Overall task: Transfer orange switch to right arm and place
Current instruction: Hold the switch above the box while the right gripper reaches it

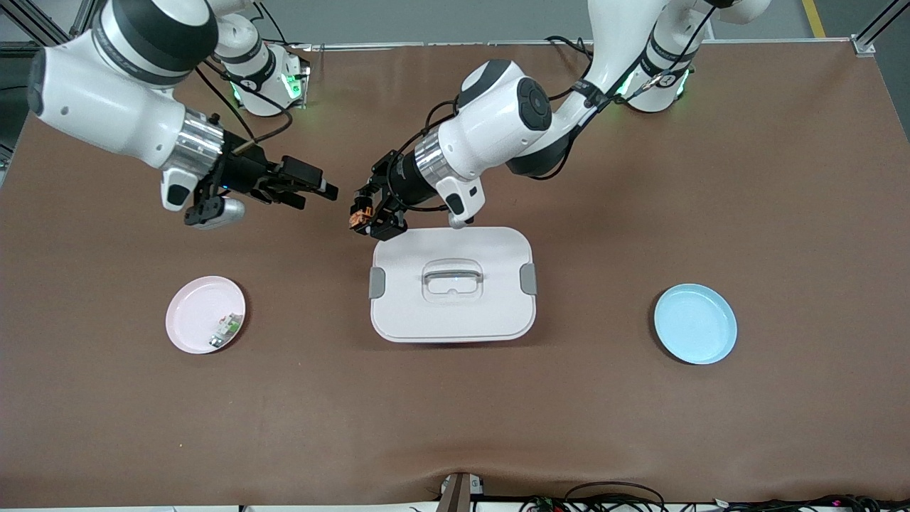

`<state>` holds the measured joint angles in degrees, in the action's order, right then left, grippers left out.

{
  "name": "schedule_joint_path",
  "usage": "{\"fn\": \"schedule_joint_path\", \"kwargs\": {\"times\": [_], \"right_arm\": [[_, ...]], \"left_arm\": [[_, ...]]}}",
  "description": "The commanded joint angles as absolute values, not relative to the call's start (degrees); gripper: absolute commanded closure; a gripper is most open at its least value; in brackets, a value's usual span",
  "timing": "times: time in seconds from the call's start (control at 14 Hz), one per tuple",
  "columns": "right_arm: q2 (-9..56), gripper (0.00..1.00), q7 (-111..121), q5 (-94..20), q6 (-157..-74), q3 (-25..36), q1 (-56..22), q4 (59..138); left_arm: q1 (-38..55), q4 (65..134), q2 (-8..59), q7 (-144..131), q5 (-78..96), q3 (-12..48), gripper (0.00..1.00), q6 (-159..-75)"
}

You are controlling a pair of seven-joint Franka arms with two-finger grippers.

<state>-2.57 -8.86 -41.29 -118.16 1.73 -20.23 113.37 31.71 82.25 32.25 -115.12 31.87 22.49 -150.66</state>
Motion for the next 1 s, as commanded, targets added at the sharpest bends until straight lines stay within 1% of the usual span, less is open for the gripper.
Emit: {"fn": "schedule_joint_path", "kwargs": {"times": [0.0, 0.43, 0.93], "right_arm": [[-1.8, 0.0, -8.4, -40.8, -120.0, 2.2, -21.4, 113.7], [1.7, 0.0, -9.4, -40.8, -125.5, 2.2, -25.4, 113.6], [2.9, 0.0, -10.5, -41.0, -125.9, 2.2, -26.2, 112.9]], "left_arm": [[32.3, 81.3, 32.6, -115.8, 32.1, 22.2, 0.62, -150.6], [32.3, 81.4, 32.4, -115.8, 32.0, 22.1, 0.62, -150.7], [32.3, 81.5, 32.4, -115.8, 31.9, 22.1, 0.62, -150.7]]}}
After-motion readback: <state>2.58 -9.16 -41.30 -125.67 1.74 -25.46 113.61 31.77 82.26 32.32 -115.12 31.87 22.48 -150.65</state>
